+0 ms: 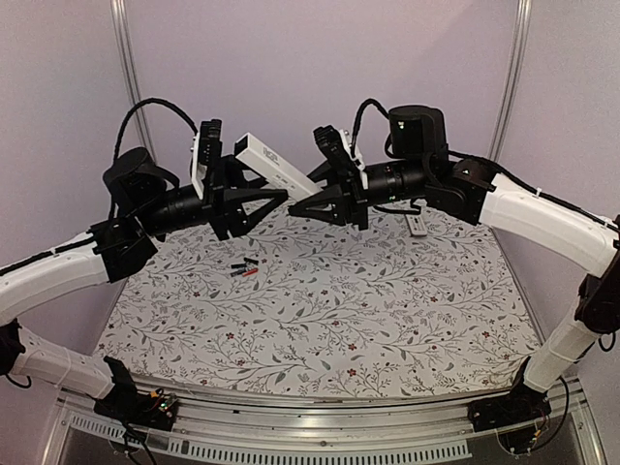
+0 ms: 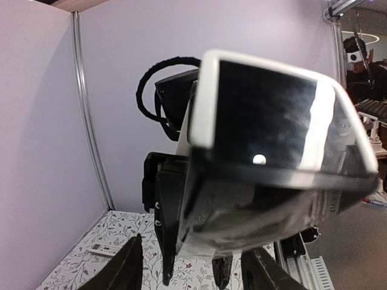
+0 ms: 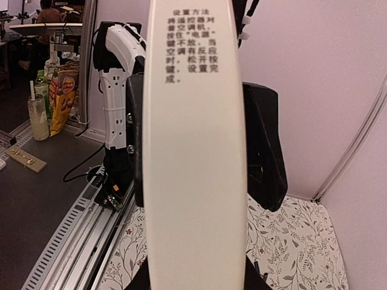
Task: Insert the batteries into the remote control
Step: Pass from the left arm to the right, then pass from the right arm to the left
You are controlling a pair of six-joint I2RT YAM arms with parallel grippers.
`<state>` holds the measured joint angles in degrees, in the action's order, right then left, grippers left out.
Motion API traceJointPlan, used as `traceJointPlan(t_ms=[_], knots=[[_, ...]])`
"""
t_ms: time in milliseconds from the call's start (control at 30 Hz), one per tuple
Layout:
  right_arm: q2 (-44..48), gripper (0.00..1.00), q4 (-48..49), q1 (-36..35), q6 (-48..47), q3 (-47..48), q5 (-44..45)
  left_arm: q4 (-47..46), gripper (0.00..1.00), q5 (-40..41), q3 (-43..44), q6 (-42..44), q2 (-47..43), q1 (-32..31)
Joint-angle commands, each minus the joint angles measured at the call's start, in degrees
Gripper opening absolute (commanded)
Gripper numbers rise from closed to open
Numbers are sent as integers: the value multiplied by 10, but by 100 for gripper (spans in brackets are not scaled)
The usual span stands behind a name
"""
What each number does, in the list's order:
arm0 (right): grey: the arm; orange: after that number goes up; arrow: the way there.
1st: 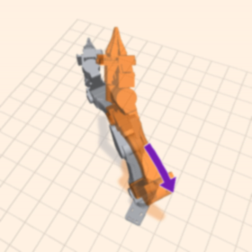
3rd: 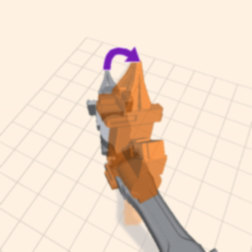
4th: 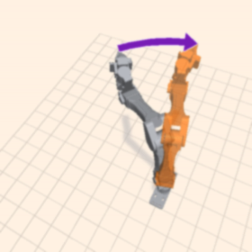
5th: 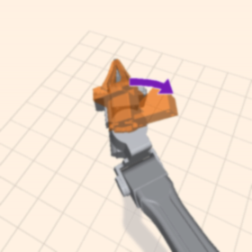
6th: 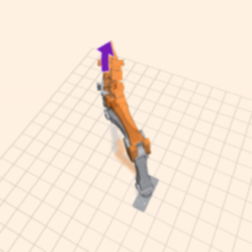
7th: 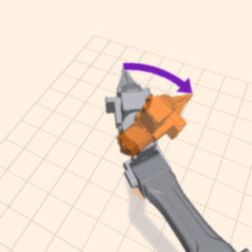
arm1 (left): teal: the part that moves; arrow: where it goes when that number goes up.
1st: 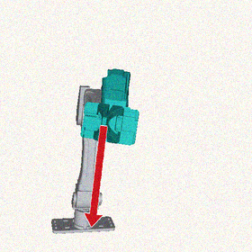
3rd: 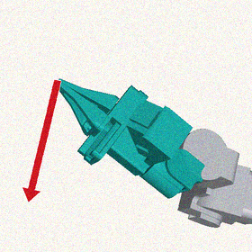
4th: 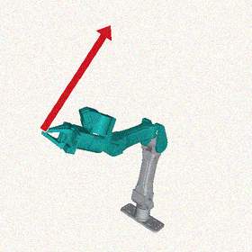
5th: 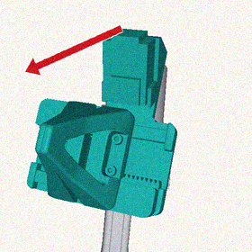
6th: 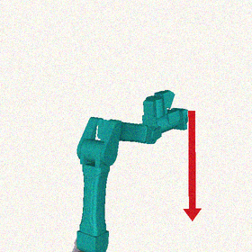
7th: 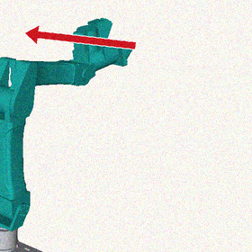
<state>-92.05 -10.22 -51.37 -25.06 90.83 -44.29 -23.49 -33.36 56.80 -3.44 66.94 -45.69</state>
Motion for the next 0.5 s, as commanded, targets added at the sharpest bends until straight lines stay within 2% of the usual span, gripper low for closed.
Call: traceJointPlan(t_ms=[0, 200, 300, 467], knots=[[2, 0, -2, 0, 12, 17, -7, -50, 57, -26, 3, -26, 7, -9], [-2, 0, -2, 0, 12, 19, -4, -77, 54, -32, 7, -45, 23, -17], [-3, 0, -3, 0, 12, 19, -2, -81, 39, -34, 10, -46, 28, -20], [-3, 0, -3, -1, 12, 18, 0, -94, 0, -25, 10, -61, 29, -23]])
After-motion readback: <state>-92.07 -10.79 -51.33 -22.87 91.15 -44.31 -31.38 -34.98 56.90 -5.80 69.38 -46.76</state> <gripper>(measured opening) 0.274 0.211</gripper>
